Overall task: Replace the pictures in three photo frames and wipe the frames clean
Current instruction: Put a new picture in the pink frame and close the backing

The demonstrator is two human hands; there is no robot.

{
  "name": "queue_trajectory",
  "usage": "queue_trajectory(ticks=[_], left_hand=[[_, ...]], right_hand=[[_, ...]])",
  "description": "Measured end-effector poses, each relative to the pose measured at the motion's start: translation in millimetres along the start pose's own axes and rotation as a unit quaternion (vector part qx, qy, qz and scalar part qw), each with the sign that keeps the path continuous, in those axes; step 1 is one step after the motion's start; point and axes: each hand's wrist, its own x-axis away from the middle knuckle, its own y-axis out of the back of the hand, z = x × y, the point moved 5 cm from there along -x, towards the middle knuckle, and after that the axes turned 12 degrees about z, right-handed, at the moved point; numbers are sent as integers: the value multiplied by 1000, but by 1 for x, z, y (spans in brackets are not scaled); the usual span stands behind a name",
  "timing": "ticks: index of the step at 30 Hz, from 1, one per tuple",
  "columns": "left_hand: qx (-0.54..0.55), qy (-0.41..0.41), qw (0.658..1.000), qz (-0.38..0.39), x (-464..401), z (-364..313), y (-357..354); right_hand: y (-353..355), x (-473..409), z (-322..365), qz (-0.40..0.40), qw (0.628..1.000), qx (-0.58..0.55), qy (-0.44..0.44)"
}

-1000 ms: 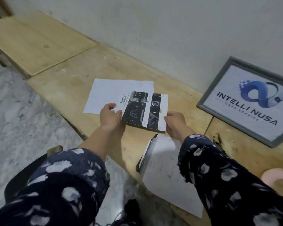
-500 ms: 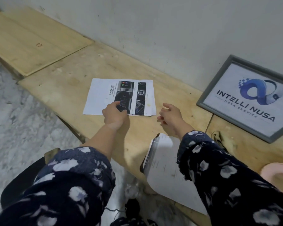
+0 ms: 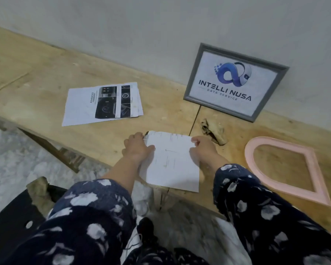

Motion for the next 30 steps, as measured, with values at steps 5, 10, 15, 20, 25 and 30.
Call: queue_trajectory(ticks=[5, 10, 15, 20, 25, 30], left_hand=[[-95, 3, 995, 12, 23, -5, -20], [-113, 12, 993, 9, 30, -5, -26], [-114, 7, 994, 0, 29, 0, -29], [-109, 1, 994, -11, 31, 1, -28], [-115, -3, 993, -13, 33, -1, -28], [-115, 7, 993, -10, 33, 0, -28]], right_hand=[[-6, 27, -35, -24, 995, 77, -56], [-10, 37, -36, -6, 996, 72, -54], [-12, 34, -33, -24, 997, 23, -63], [-9, 26, -31, -21, 996, -6, -81], [1, 21, -26, -93, 982, -150, -64], [-10, 29, -20, -41, 985, -170, 5]])
